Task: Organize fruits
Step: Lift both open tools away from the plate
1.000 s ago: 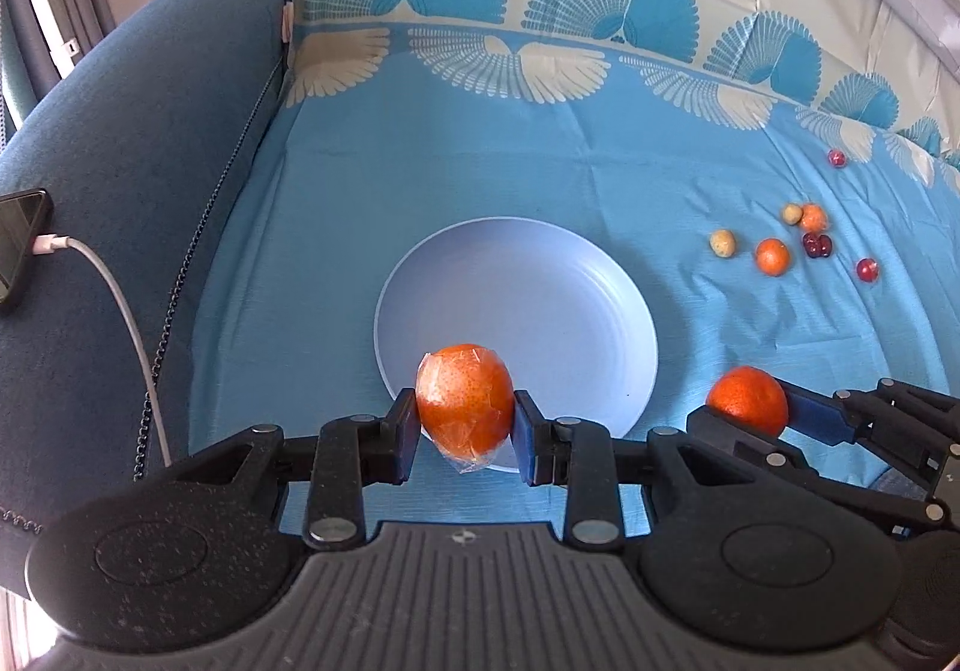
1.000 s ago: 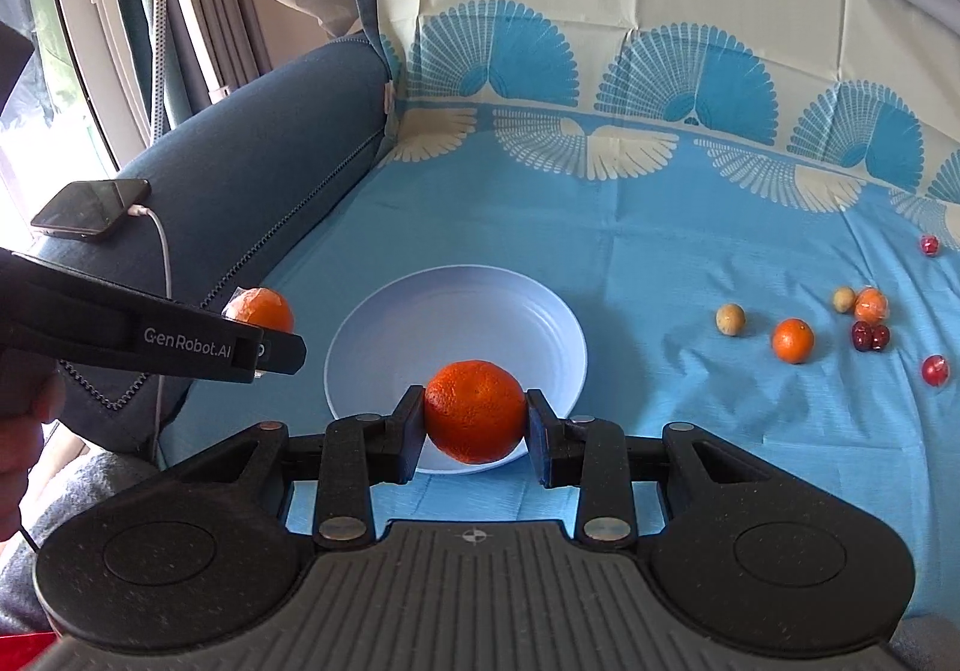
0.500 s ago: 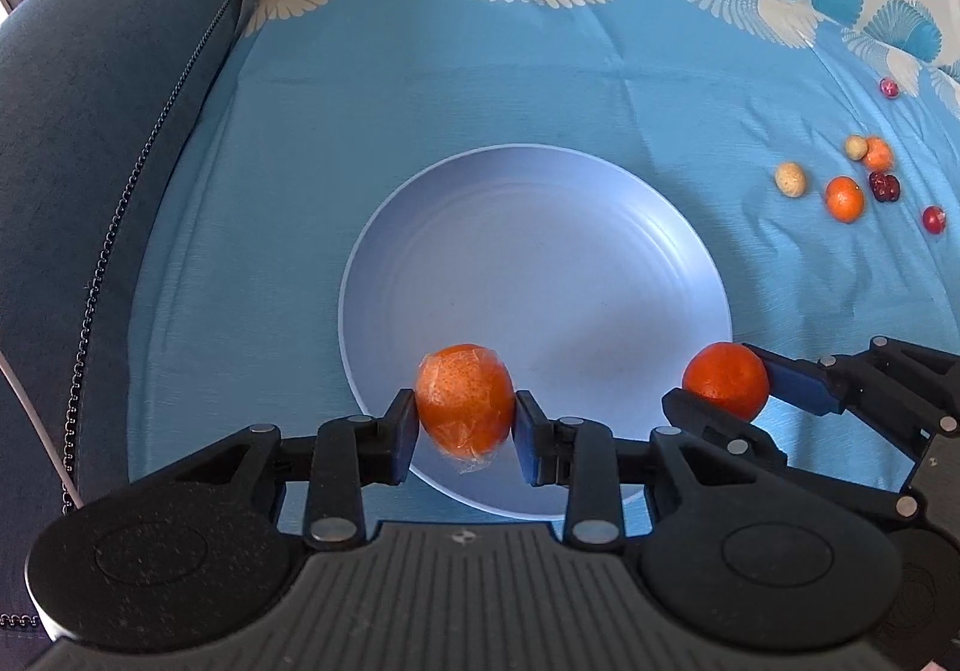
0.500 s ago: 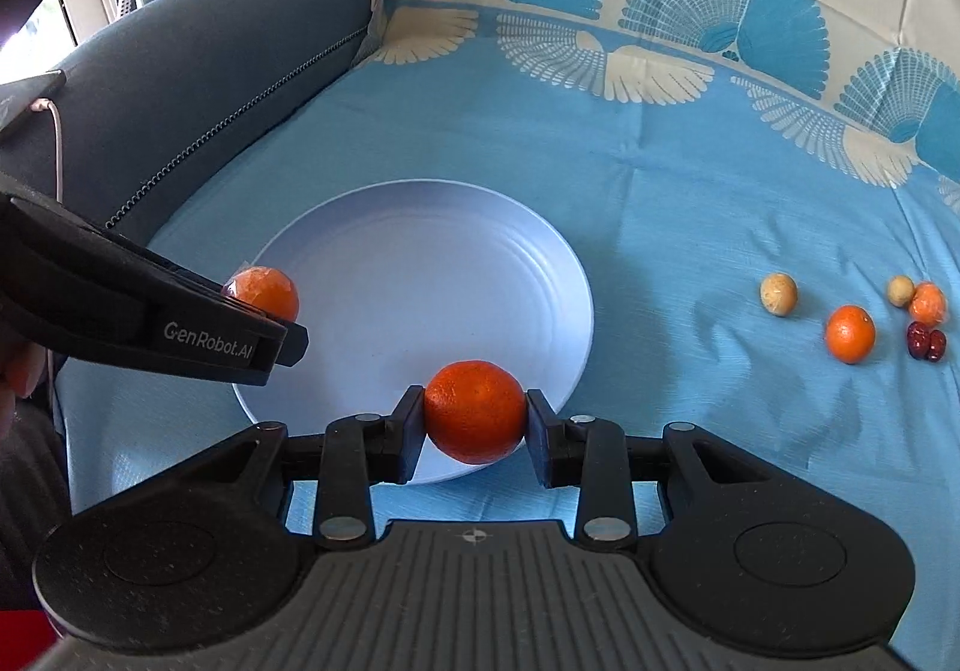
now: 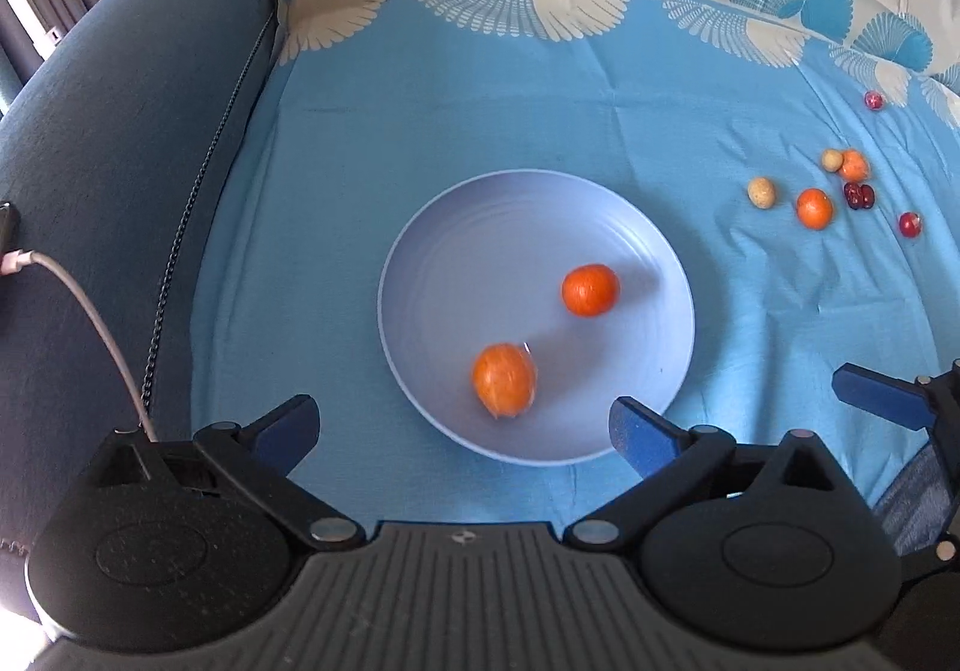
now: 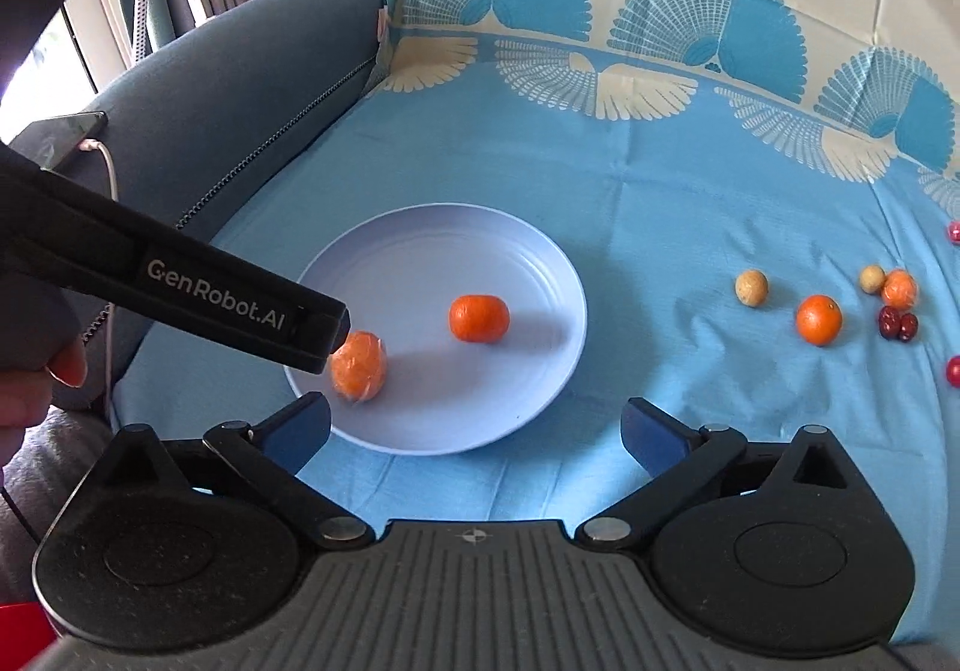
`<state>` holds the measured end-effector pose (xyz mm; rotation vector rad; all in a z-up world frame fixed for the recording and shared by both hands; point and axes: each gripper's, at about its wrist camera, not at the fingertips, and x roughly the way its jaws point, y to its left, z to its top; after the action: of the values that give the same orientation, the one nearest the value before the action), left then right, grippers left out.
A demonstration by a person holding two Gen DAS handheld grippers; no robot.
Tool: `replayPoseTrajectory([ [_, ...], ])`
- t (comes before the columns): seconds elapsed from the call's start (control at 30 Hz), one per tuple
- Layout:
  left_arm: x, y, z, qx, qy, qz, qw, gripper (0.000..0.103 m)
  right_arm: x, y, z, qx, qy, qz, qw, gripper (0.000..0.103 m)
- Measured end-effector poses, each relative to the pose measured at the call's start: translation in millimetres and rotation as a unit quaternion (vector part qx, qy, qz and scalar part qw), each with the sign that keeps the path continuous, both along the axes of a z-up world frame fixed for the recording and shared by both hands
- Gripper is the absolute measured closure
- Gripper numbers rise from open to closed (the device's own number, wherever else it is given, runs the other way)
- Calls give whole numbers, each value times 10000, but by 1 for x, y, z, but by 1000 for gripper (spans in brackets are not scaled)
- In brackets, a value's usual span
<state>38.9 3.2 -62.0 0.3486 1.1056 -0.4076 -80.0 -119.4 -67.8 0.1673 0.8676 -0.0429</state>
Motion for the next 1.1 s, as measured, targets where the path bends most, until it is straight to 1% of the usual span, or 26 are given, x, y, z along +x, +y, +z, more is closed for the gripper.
replayPoseTrajectory([
  [0.1, -17, 10, 8, 58, 48, 21, 10000, 0, -19, 5, 12, 51, 0, -43, 10000, 1],
  [0.33, -60, 36, 32, 92, -149, 50, 9998, 0, -59, 19, 37, -4, -191, -158, 9997, 1],
  [0.47, -86, 53, 50, -80, -288, 185, 9994, 0, -82, 28, 52, -176, -483, -174, 9985, 1],
  [0.53, -97, 59, 58, -110, -386, 224, 9989, 0, -94, 32, 60, -307, -677, -191, 9970, 1],
  [0.63, -112, 67, 69, -124, -604, 305, 9976, 0, -107, 35, 69, -415, -806, -237, 9956, 1],
  [0.77, -126, 75, 79, -171, -735, 372, 9965, 0, -121, 37, 76, -493, -959, -265, 9938, 1],
  [1.1, -150, 71, 87, -136, -927, 193, 9954, 0, -140, 42, 83, -532, -1170, -252, 9914, 1],
])
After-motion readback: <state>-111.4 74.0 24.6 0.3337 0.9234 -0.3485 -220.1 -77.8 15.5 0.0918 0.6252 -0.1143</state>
